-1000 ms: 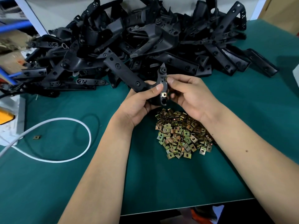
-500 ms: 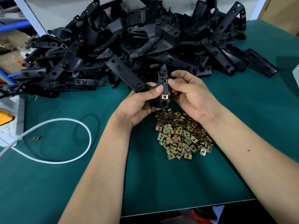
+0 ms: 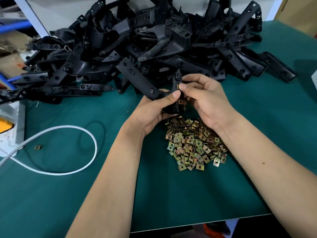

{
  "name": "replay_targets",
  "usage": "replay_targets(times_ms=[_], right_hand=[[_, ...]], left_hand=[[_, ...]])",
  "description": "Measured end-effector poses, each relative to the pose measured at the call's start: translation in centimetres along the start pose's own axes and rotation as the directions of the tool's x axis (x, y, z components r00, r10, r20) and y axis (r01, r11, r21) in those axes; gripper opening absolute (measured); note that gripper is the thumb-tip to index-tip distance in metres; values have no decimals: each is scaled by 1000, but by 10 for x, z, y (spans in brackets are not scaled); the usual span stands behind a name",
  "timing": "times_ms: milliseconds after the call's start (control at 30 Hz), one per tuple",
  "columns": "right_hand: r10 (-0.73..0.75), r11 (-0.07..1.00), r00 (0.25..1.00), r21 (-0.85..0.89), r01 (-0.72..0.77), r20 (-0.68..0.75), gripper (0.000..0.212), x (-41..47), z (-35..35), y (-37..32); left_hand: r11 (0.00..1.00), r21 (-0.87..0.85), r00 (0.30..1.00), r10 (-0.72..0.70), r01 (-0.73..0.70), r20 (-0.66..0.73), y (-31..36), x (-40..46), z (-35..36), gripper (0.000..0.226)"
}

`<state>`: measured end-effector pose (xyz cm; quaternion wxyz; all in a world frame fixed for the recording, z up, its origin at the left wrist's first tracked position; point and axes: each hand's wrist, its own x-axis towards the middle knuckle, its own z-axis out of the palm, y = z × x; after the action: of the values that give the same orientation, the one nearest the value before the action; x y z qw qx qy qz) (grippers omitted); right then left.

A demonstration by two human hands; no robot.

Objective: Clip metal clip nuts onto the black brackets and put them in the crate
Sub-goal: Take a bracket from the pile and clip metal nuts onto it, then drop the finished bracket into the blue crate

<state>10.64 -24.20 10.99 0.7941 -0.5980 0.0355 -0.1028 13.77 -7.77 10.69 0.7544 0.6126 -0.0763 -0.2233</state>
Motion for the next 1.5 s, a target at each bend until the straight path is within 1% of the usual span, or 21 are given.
replay_targets(times_ms=[100,200,267,333,433,467,500,533,600,633,700,867,967,1033,1067,1133,1167,1267,1367,1433,1500], right_hand=[[-59,993,998,-108,56,-24,15,1,-1,-2],[-113,980,993,-168,107,-28,12,0,2,-4],[-175,954,983,-254,157,-49,10,-1,6,-4],[-217,930,974,-315,189,-58,19,-3,8,-2],[-203,914,976,-371,163,-73,32,-2,9,-2],[-184,922,978,-363,137,-98,35,-2,8,-1],[-160,934,978,-340,108,-130,37,0,8,-1],[-138,945,978,-315,83,-158,39,1,6,-1],[-132,945,975,-320,70,-177,40,4,3,1],[-142,939,974,-337,76,-177,39,5,2,1],[-154,941,974,-327,93,-167,36,6,1,3],[-140,973,979,-204,108,-150,34,6,-1,6],[-103,978,982,-196,71,-159,33,4,-1,2],[-53,977,987,-211,21,-150,28,-1,-5,-5],[-38,979,989,-204,8,-144,22,-5,-12,-12],[-29,987,992,-158,10,-120,10,-17,-30,-26],[-42,992,991,-125,26,-124,9,-23,-39,-35],[-133,991,957,-54,123,-257,15,-47,-78,-63],[-246,966,864,-37,256,-439,19,-85,-137,-89],[-303,939,786,-28,342,-539,19,-123,-186,-101],[-330,918,706,-41,394,-627,21,-168,-236,-110]], left_hand=[[1000,-20,1000,0,0,15,1,-2,-2,61],[999,-50,1000,-2,3,10,2,-2,-4,64],[999,-39,1000,-5,6,18,1,-1,-4,58],[999,-35,1000,1,0,20,-1,1,-4,43],[999,-43,1000,9,-9,-7,-1,4,-2,37],[999,-17,999,27,-28,-27,-2,5,-1,32],[996,52,996,69,-67,-53,-4,7,0,23],[978,170,987,136,-121,-82,-7,9,2,16],[868,442,950,297,-226,-97,-9,11,5,14],[817,517,936,343,-254,-81,-10,12,7,15],[779,558,921,383,-285,-64,-10,11,8,17],[778,552,912,403,-300,-72,-9,8,12,16],[763,577,902,420,-290,-103,-8,6,18,18],[749,601,890,437,-278,-132,-6,2,26,23],[729,620,887,448,-289,-113,-4,2,38,24],[657,676,880,474,-334,-25,3,-1,67,24],[622,694,874,486,-362,19,8,-2,85,23],[572,682,853,499,-456,153,20,-6,150,22],[569,626,841,438,-533,318,12,-11,227,17],[599,589,838,333,-543,434,-3,-22,284,19],[610,565,803,217,-556,556,-24,-40,342,25]])
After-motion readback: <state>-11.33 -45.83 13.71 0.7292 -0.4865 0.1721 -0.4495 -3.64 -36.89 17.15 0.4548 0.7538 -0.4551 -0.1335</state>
